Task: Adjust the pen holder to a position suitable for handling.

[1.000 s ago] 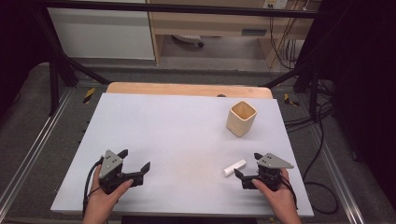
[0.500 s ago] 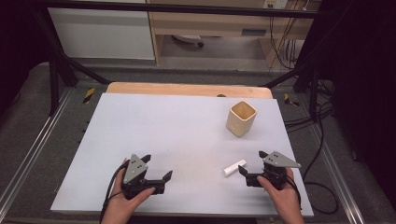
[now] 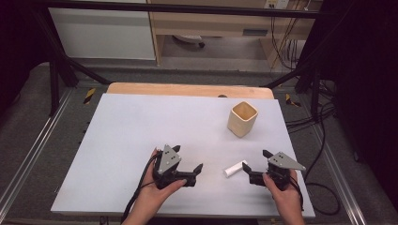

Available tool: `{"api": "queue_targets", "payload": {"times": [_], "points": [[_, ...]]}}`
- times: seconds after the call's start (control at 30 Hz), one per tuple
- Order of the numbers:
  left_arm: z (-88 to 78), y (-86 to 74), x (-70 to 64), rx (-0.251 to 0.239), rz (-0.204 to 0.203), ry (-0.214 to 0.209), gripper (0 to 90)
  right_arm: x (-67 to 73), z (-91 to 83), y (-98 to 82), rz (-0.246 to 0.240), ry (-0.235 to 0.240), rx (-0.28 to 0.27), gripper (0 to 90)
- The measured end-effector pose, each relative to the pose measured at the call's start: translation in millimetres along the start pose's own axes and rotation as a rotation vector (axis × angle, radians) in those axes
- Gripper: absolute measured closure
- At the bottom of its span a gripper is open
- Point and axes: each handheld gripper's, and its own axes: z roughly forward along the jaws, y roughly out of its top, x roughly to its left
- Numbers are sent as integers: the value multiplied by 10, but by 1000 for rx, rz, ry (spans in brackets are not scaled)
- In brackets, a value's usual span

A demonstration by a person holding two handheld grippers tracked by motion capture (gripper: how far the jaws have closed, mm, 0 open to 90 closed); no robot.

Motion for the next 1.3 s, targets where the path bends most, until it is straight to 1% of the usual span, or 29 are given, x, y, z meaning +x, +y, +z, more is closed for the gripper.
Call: {"api": "queue_targets", "payload": {"times": [0.1, 0.13, 0.17, 0.2, 0.23, 0.27, 0.3, 0.33, 0.43, 0.47, 0.57, 0.6, 0.67, 0.7, 0.77, 0.93, 1.03, 1.23, 1.3], "points": [[116, 49, -27, 11, 9, -7, 57, 40, 27, -35, -7, 8, 16, 61], [116, 49, -27, 11, 9, -7, 58, 46, 33, -43, -7, 7, 21, 59], [172, 79, -46, 16, 12, -16, 58, 46, 38, -49, -6, 6, 24, 59], [172, 79, -46, 16, 12, -16, 59, 46, 38, -49, -6, 6, 24, 59], [240, 114, -70, 21, 16, -23, 60, 30, 36, -60, 5, 1, 25, 58], [240, 114, -70, 21, 16, -23, 60, 30, 36, -60, 5, 1, 25, 58], [270, 128, -80, 27, 22, -26, 60, 5, 18, -75, 18, -4, 28, 58], [330, 144, -103, 48, 21, -31, 62, -8, 5, -84, 23, -9, 30, 58], [372, 149, -126, 58, 15, -37, 64, -32, -33, -94, 31, -18, 30, 57], [412, 152, -158, 76, 15, -43, 64, -53, -64, -97, 36, -26, 26, 56], [457, 152, -204, 97, 29, -43, 63, -72, -89, -95, 46, -29, 20, 56], [457, 152, -204, 97, 29, -43, 63, -72, -89, -95, 46, -29, 20, 56], [511, 158, -239, 118, 39, -47, 63, -94, -84, -100, 48, -32, 21, 56], [511, 158, -239, 118, 39, -47, 63, -101, -85, -101, 50, -34, 22, 56], [564, 166, -284, 130, 52, -52, 65, -111, -88, -103, 51, -36, 23, 54], [621, 167, -350, 143, 64, -62, 66, -150, -103, -115, 29, -55, 22, 49], [642, 165, -383, 153, 71, -69, 66, -163, -103, -119, 37, -60, 22, 49], [661, 178, -421, 160, 80, -74, 66, -164, -100, -126, 37, -63, 25, 48], [691, 174, -443, 178, 85, -74, 66, -175, -98, -129, 40, -65, 31, 48]]}}
